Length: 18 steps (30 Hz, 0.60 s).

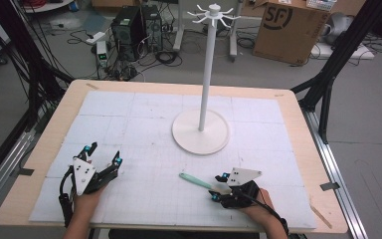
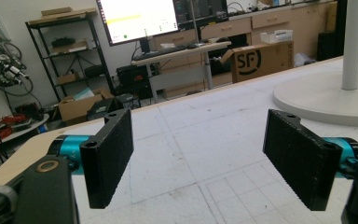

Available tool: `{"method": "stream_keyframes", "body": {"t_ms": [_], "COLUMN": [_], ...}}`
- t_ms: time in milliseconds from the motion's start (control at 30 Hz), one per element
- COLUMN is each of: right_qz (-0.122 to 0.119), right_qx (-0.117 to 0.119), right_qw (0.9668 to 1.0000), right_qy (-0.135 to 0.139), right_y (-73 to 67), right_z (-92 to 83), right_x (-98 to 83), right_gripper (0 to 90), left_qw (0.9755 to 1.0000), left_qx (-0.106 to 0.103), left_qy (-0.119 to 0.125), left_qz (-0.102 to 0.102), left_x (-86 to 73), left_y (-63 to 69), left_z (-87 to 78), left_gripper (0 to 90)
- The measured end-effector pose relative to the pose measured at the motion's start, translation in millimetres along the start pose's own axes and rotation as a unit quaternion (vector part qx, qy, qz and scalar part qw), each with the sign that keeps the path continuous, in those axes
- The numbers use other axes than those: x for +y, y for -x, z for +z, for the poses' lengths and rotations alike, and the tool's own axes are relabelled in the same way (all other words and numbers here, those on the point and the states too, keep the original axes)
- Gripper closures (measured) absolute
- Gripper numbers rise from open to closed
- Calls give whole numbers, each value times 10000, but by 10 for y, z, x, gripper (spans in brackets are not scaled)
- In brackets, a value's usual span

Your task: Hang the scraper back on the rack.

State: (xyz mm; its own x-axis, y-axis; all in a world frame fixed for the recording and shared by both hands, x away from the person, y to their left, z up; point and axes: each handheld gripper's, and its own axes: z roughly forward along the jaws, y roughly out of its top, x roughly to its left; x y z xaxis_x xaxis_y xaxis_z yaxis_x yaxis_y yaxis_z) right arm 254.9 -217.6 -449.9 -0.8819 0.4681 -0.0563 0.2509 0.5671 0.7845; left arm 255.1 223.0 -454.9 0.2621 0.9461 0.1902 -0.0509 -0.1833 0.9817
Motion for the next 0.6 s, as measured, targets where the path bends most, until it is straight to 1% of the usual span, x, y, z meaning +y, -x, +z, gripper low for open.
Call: {"method": "stream_keyframes", "body": {"t_ms": [67, 233, 333, 400, 500, 600], "right_qz": [-12, 17, 30, 41, 19, 58], "right_qx": [7, 101, 133, 195, 185, 218], "right_qw": [10000, 9999, 9999, 9998, 9998, 9997], "right_qy": [-14, -86, -89, -81, -72, -98], "right_y": [1, 7, 15, 22, 22, 25], "right_z": [6, 13, 16, 16, 11, 8], "right_x": [2, 4, 4, 2, 0, -1], "right_gripper": [486, 556, 580, 608, 646, 669], "left_qw": [10000, 10000, 10000, 10000, 10000, 10000], "left_qx": [0, -2, -6, -7, -6, -6], "left_qy": [1, -3, 0, 0, -1, -2], "left_qz": [-1, 10, 18, 20, 20, 21], "left_x": [0, 0, 0, 1, 1, 1], "left_y": [0, 0, -1, 0, 0, 0], "left_z": [0, -1, -1, -2, -2, -3], "left_gripper": [249, 249, 249, 249, 249, 249]}}
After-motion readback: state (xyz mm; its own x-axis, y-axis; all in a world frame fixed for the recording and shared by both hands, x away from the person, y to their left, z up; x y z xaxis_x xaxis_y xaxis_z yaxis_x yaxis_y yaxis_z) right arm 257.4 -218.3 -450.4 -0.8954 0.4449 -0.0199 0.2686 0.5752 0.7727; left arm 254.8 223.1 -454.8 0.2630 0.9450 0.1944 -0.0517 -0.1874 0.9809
